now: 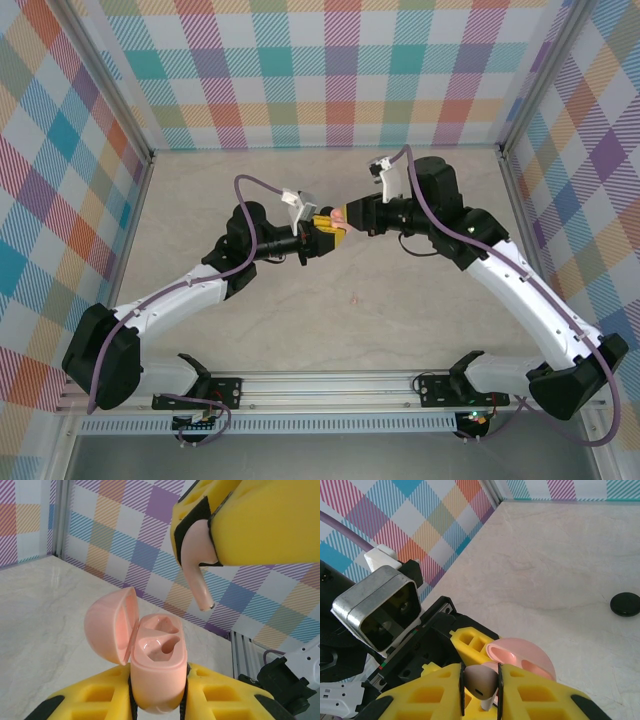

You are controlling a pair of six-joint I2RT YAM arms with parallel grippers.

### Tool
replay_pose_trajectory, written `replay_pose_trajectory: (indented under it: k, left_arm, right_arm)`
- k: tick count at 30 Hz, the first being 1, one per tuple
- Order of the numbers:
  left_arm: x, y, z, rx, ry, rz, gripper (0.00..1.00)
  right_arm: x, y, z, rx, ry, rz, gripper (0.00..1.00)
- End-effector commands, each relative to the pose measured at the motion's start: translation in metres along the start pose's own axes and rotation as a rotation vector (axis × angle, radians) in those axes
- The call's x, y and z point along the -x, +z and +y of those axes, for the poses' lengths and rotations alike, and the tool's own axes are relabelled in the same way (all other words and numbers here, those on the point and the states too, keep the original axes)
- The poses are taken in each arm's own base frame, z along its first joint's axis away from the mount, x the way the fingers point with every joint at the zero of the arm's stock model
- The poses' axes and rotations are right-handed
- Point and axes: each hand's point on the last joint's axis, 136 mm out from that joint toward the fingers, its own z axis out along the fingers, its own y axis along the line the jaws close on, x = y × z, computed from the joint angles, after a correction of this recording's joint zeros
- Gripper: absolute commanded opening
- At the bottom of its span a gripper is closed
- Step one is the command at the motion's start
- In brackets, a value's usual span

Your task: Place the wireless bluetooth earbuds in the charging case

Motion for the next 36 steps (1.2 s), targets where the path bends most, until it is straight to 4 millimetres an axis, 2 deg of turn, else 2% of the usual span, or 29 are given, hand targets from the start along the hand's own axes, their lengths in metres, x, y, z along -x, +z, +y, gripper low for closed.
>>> replay_pose_trajectory:
  k: [1,18,36]
  left_arm:
    - [0.025,0.002,-0.018,-0.057,0.048,-0.063,0.25]
    - [0.028,0.000,-0.023,-0.066,0.059,-0.072,0.25]
    - [0.029,-0.002,-0.019,-0.035,0.057,-0.082,0.25]
  right_arm:
    - [0.004,0.005,0.004,0.016,-0.004,-0.019,0.24]
    - [0.002,0.012,-0.009,-0.037,0.003,-0.013,0.24]
    - [-0.004,0.011,-0.011,-0.042,0.002,0.003,0.25]
